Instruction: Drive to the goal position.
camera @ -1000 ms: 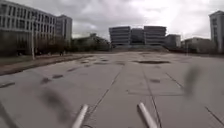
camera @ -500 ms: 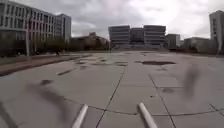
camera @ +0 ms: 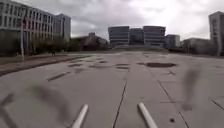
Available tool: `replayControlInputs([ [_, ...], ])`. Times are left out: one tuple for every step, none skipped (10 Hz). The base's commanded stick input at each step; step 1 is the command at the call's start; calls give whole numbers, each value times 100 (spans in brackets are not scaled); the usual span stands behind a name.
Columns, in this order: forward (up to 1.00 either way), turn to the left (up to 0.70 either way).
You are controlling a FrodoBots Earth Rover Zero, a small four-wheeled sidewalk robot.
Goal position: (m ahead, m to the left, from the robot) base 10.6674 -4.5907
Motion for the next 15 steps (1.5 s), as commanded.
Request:
replayControlInputs([
  [100, 0],
  [100, 0],
  [100, 0],
  [100, -19],
  [100, -27],
  [100, -27],
  [100, -27],
  [100, -5],
  [100, -18],
  [100, -27],
  [100, 0],
  [100, -17],
  [100, -27],
  [100, -27],
  [100, -27],
])
